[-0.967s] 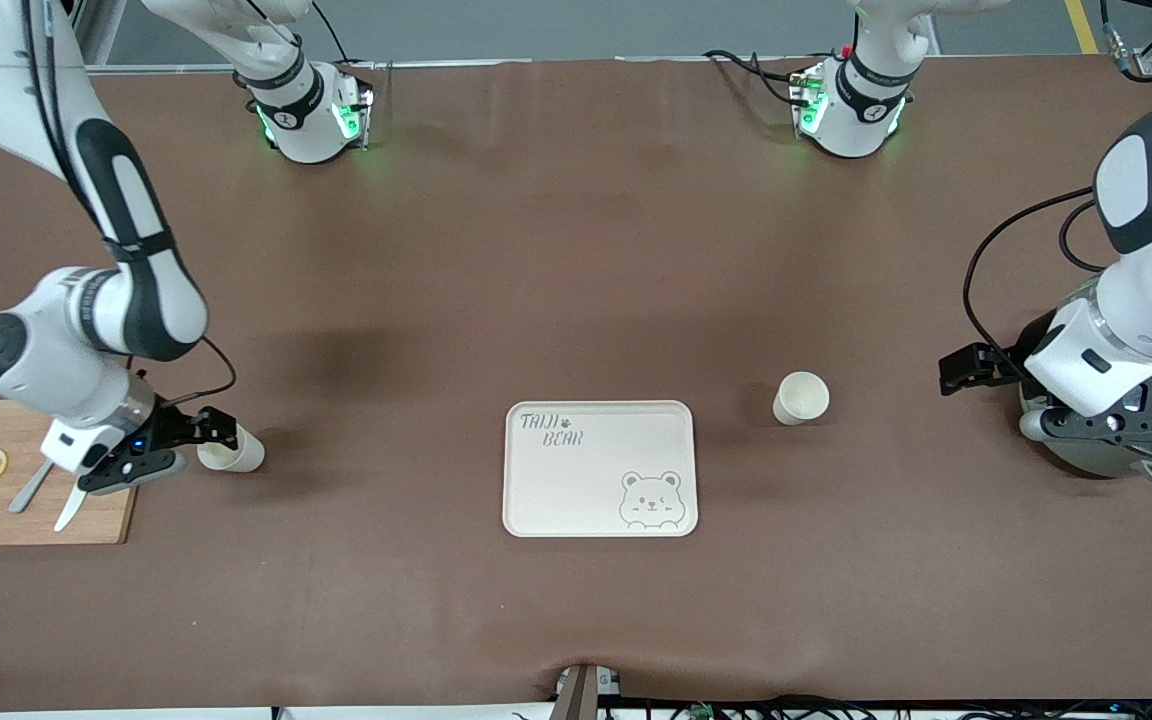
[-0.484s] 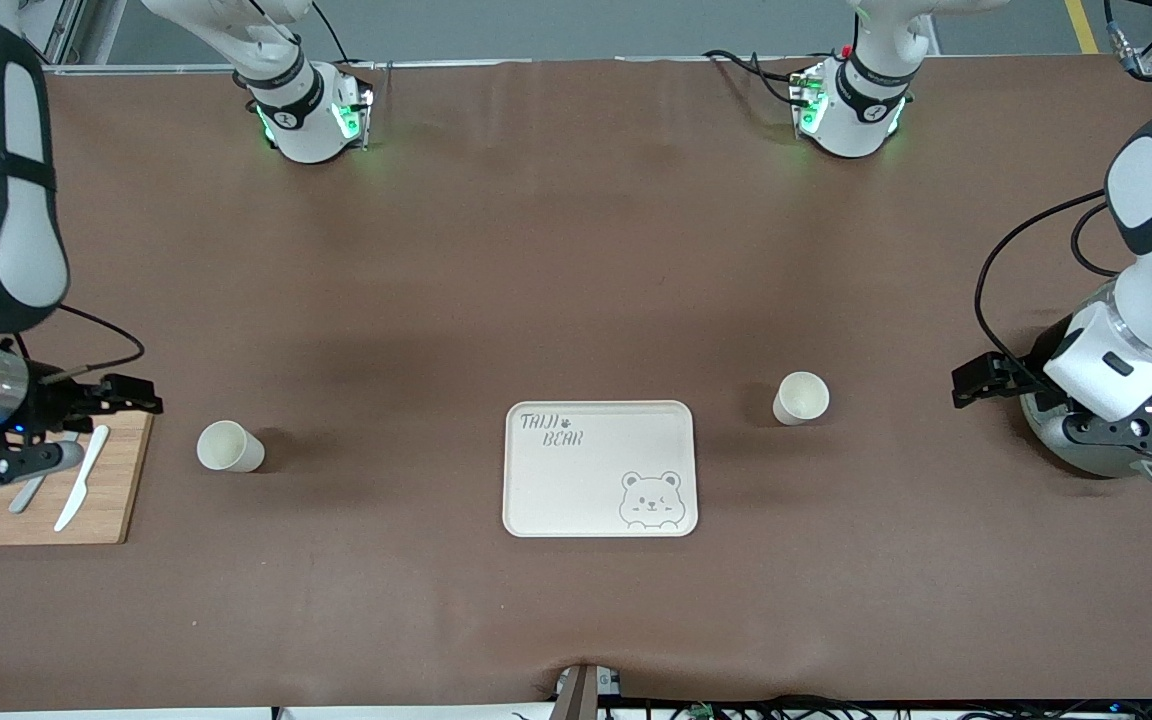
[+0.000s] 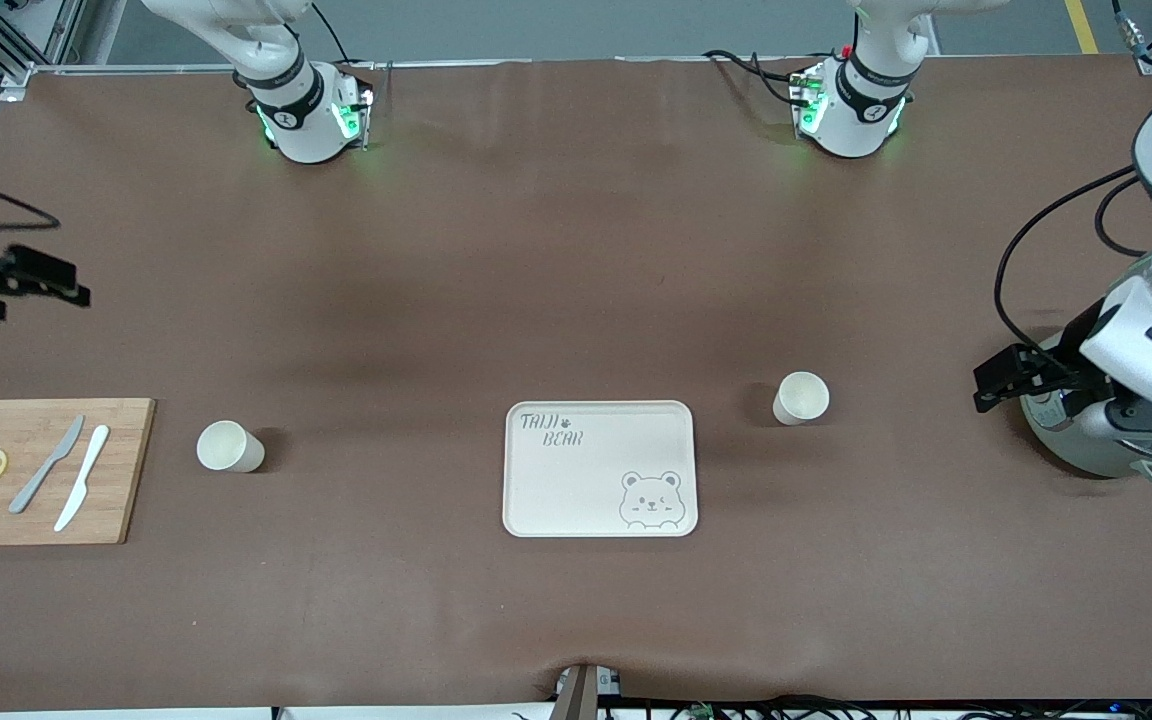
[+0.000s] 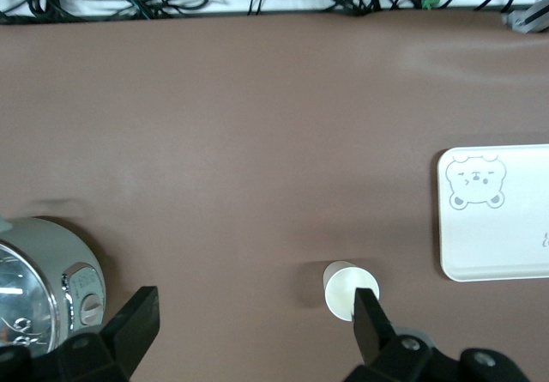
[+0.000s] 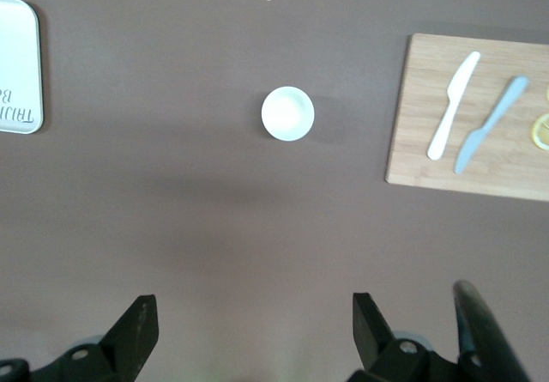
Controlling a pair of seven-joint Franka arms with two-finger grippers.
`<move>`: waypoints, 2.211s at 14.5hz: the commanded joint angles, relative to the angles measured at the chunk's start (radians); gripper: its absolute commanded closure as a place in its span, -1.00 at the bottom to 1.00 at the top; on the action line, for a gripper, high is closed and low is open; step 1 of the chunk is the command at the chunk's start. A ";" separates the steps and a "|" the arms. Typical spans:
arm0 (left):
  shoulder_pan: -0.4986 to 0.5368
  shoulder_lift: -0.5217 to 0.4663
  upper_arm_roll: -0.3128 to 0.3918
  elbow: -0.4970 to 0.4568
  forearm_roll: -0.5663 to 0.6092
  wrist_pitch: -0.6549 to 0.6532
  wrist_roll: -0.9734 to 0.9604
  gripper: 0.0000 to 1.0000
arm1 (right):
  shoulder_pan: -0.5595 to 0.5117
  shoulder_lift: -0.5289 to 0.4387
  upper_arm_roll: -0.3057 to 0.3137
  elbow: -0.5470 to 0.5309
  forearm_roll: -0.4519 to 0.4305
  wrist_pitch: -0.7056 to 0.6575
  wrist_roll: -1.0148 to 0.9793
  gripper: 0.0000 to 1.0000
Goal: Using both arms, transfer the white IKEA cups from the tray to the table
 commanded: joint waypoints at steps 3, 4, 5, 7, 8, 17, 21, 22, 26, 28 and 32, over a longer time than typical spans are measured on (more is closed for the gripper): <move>0.000 -0.105 -0.005 -0.004 0.008 -0.094 -0.002 -1.00 | -0.006 -0.022 0.007 -0.037 -0.021 0.000 0.036 -1.00; 0.000 -0.123 -0.005 -0.004 0.008 -0.135 0.003 -1.00 | -0.004 -0.020 0.007 -0.037 -0.021 -0.010 0.037 -1.00; -0.002 -0.143 -0.005 -0.005 0.008 -0.164 0.004 -1.00 | -0.004 -0.020 0.007 -0.037 -0.021 -0.021 0.037 -1.00; -0.006 -0.183 -0.007 -0.007 0.006 -0.221 0.007 -1.00 | -0.006 -0.014 0.007 -0.034 -0.021 -0.023 0.036 -1.00; -0.008 -0.208 -0.008 -0.010 0.006 -0.258 0.012 -1.00 | -0.009 -0.011 0.007 -0.032 -0.021 -0.018 0.039 -1.00; 0.003 -0.251 -0.008 -0.008 0.006 -0.319 0.009 -1.00 | -0.010 -0.008 0.006 -0.020 -0.024 -0.010 0.036 -1.00; 0.004 -0.260 -0.005 -0.008 0.008 -0.340 0.021 -1.00 | -0.007 -0.010 0.006 -0.020 -0.027 -0.009 0.031 -1.00; 0.004 -0.265 -0.004 -0.008 0.008 -0.340 0.026 -1.00 | -0.004 -0.010 0.007 -0.020 -0.041 -0.010 0.033 -1.00; 0.004 -0.265 -0.002 -0.008 0.008 -0.340 0.032 -1.00 | -0.003 -0.010 0.009 -0.025 -0.043 -0.004 0.030 -1.00; 0.004 -0.265 -0.001 -0.008 0.011 -0.388 0.088 -1.00 | -0.003 -0.010 0.009 -0.026 -0.044 -0.003 0.028 -1.00; 0.004 -0.265 0.001 -0.011 0.019 -0.427 0.148 -1.00 | -0.003 -0.011 0.009 -0.029 -0.044 0.011 0.028 -1.00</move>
